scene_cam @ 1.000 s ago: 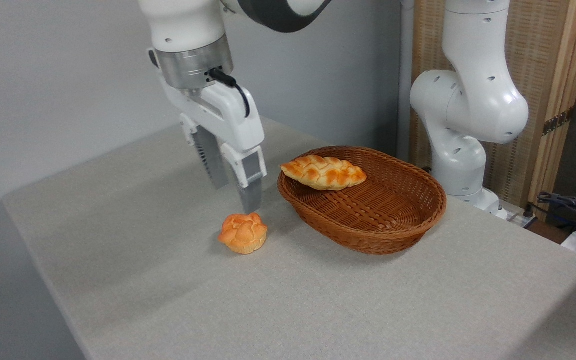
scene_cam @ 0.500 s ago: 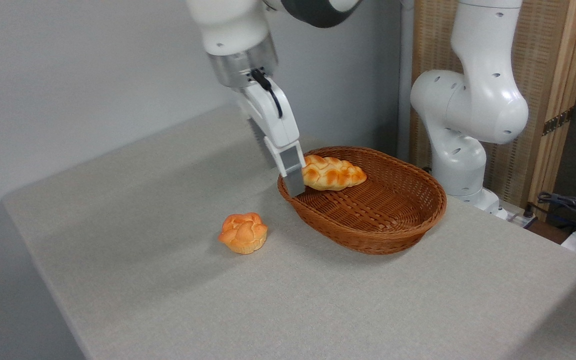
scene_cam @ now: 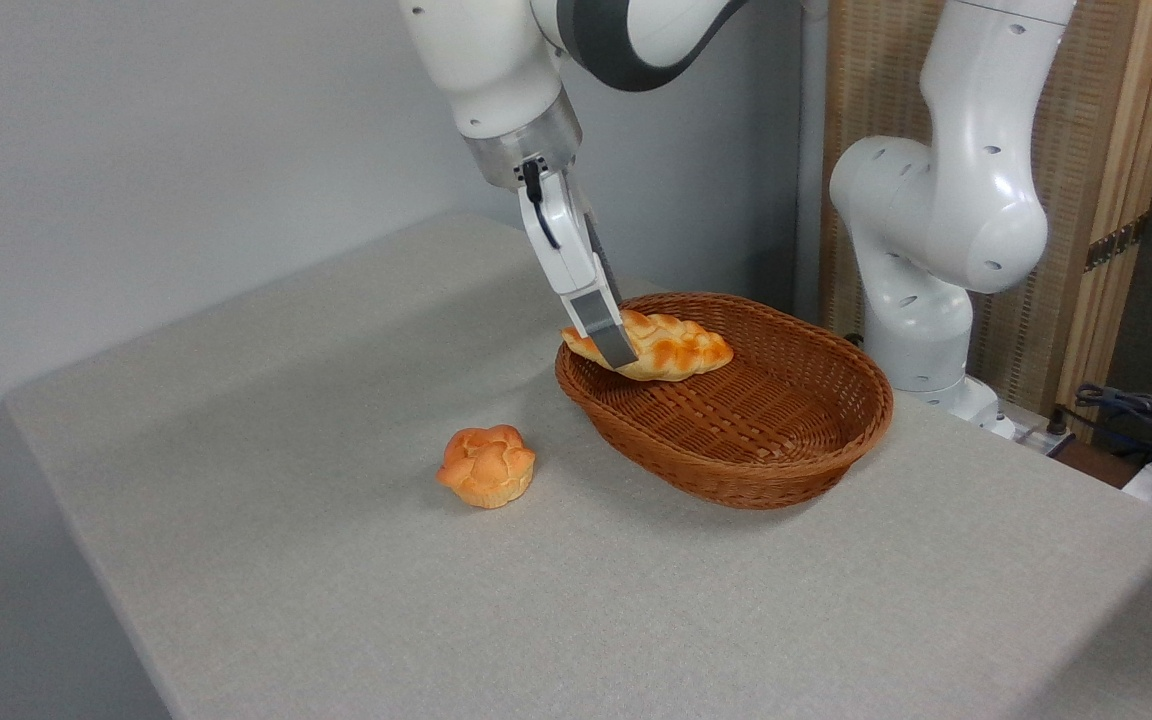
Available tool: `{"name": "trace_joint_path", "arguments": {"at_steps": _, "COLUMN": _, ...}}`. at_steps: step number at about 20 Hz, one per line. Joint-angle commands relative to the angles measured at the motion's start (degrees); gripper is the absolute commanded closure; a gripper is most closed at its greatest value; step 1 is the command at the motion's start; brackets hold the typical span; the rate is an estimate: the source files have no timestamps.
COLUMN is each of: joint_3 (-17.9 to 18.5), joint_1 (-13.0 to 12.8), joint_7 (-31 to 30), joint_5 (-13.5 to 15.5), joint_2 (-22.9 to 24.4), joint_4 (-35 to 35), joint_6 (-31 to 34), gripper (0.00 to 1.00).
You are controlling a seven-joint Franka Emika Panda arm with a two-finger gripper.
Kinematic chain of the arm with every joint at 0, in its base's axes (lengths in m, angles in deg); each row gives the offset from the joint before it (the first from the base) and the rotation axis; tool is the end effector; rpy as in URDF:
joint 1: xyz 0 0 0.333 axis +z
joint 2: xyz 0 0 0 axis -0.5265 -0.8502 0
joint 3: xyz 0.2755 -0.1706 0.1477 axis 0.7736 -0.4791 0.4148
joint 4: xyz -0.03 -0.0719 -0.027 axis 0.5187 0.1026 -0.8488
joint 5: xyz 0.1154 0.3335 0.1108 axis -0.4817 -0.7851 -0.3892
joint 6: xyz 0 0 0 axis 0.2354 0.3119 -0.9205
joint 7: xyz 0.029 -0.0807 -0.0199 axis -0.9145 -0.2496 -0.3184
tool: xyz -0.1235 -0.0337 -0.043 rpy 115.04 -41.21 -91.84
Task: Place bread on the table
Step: 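Move the gripper over the braided bread roll in the wicker basket, then lower the gripper and close it on the braided bread roll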
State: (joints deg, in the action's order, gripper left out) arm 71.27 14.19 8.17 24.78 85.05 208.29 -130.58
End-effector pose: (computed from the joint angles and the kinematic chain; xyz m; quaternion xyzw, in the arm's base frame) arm 0.3548 -0.1046 0.5094 0.7516 -0.6399 -0.1214 0.1040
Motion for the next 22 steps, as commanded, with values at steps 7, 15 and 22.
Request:
{"name": "trace_joint_path", "arguments": {"at_steps": 7, "joint_3": 0.86, "joint_1": -7.12, "joint_7": 2.61, "joint_5": 0.68, "joint_2": 1.54, "joint_4": 5.77, "joint_6": -0.26, "gripper": 0.00}}
{"name": "trace_joint_path", "arguments": {"at_steps": 15, "joint_3": 0.86, "joint_1": -8.96, "joint_7": 4.81, "joint_5": 0.77, "joint_2": 0.49, "joint_4": 7.62, "joint_6": -1.05, "gripper": 0.00}}
{"name": "trace_joint_path", "arguments": {"at_steps": 22, "joint_3": 1.04, "joint_1": -9.40, "joint_7": 7.62, "joint_5": 0.68, "joint_2": -1.71, "joint_4": 7.71, "joint_6": -3.25, "gripper": 0.00}}
